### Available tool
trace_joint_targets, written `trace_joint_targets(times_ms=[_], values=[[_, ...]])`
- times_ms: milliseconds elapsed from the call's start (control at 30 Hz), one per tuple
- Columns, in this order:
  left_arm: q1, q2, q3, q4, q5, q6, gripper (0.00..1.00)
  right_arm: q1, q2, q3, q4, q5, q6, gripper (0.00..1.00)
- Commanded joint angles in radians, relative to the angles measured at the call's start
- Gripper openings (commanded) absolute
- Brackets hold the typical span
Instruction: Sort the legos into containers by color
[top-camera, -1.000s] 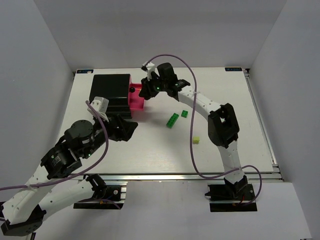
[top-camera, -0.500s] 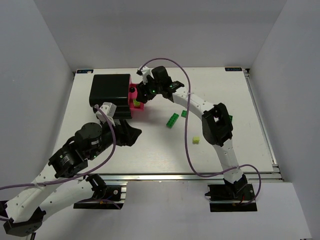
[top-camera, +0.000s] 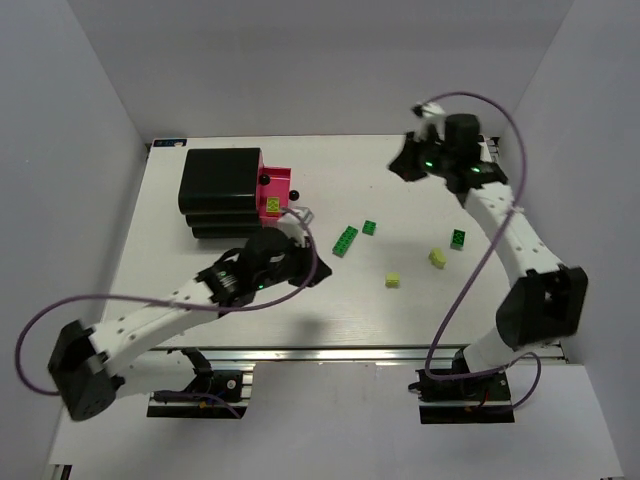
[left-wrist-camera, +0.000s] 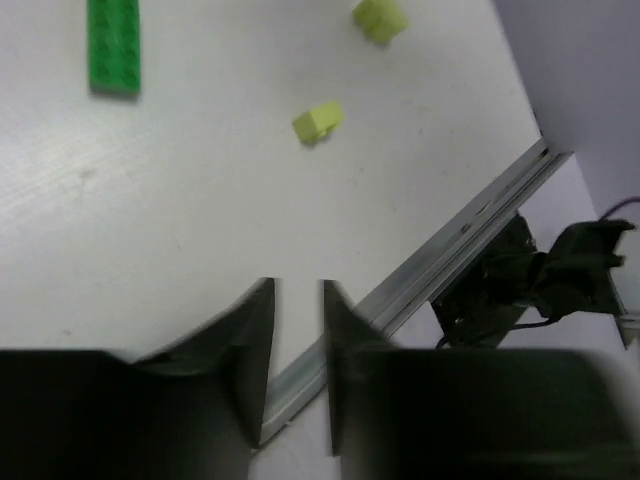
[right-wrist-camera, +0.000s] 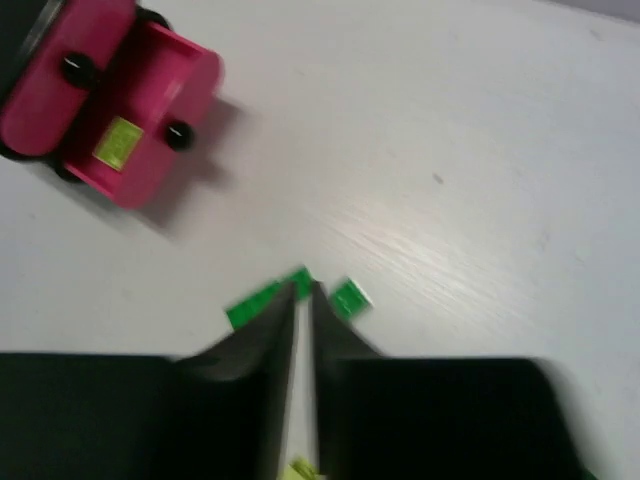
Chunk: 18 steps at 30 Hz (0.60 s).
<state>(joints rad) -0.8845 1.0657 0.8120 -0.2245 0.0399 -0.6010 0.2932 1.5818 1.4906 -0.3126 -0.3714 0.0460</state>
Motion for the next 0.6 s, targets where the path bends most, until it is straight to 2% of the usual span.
trace_joint_targets(times_ms=[0,100,167,367,500,567], values=[[-0.014,0.234,0.097,0.103,0.112,-0.075,0.42,-0.145,-0.098,-0.197,-0.097,-0.193,-0.014,0.29],[-0.041,0.393,0.197,0.048,0.057,-0.092,0.63,-0.274,-0.233,-0.343,-0.048,-0.241,-0.014,0.83],[-0.068,0.525,0.294,0.013,0.009,-0.121,0.76,-0.317,-0.301,-0.381,-0.033,-0.253,0.003,0.89],[-0.131,0.810,0.536,-0.105,-0.127,-0.233,0.80,-0.456,-0.345,-0.448,0.018,-0.314,0.052,0.86],[-0.171,0.945,0.680,-0.197,-0.189,-0.278,0.80,-0.494,-0.350,-0.440,0.003,-0.305,0.061,0.70],[-0.180,1.002,0.746,-0.222,-0.224,-0.284,0.80,-0.515,-0.374,-0.452,0.006,-0.307,0.058,0.66]])
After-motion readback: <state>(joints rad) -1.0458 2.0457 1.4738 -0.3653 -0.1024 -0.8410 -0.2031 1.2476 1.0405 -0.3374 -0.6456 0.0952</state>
